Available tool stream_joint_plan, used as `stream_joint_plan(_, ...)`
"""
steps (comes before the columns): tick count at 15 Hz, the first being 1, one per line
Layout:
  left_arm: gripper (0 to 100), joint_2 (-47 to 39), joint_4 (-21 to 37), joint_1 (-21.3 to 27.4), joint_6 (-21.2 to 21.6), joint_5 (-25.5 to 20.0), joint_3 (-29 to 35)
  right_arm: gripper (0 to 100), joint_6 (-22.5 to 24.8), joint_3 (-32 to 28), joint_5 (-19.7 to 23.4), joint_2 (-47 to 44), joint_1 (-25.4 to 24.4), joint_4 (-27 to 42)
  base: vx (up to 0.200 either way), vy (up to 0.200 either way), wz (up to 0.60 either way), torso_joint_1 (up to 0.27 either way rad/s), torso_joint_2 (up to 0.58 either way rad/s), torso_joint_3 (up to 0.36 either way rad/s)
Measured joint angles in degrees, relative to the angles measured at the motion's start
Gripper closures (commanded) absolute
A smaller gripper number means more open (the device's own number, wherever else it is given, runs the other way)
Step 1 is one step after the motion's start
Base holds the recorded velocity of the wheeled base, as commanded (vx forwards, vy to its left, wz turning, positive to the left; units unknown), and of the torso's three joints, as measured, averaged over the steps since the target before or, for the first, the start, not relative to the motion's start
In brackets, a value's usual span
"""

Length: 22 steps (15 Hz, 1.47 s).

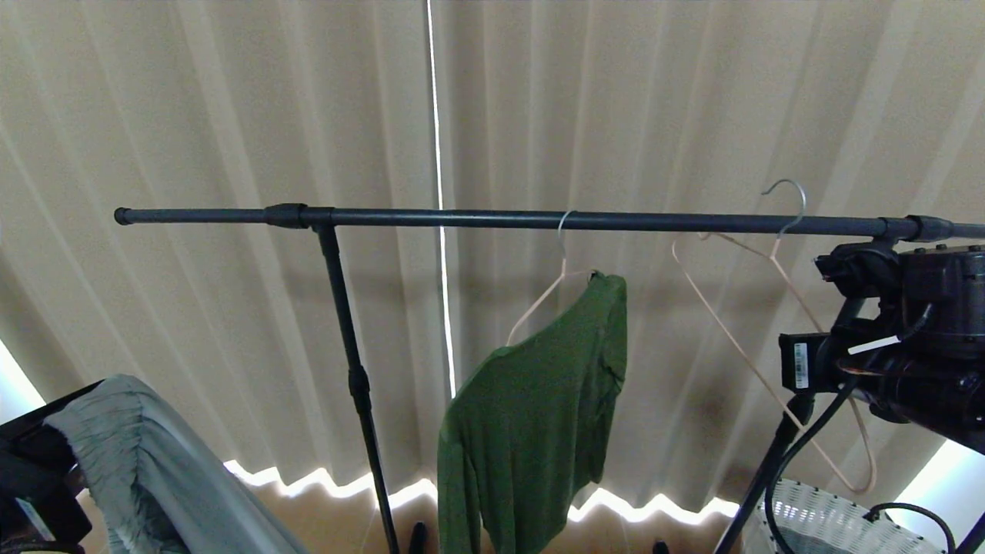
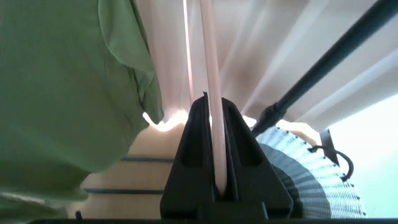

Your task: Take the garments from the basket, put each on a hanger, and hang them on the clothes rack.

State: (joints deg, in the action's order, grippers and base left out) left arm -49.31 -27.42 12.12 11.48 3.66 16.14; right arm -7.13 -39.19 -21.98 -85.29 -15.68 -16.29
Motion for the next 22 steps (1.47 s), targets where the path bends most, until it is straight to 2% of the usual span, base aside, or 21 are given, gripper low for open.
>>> stream_joint_plan(11, 100, -0.44, 0.02, 0.00, 0.01, 0.01, -0.55, 100, 0.16, 1.79, 0.00, 1.30, -0.44, 0.01, -0.200, 0.000, 0.00, 0.001, 0.00, 0.002)
stream_joint_plan(16, 100, 0.17, -0.02, 0.15, 0.23, -0.07, -0.24, 100, -0.20, 2.89, 0.33, 2.11, -4.38, -0.10, 0.000, 0.000, 0.00, 0.000, 0.00, 0.000)
stream_joint_plan(19, 100, -1.16, 0.02, 0.17, 7.51, -0.13, 1.24, 100, 0.02, 2.68, 4.61, 2.88, -8.55, -3.04, 0.000, 0.000, 0.00, 0.000, 0.00, 0.000)
stream_joint_plan(22, 100, -5.49, 0.73, 0.55, 9.86, 0.17, 8.47, 100, 0.00, 1.71, 8.48, 3.12, -14.51, -4.01, 0.000, 0.000, 0.00, 0.000, 0.00, 0.000)
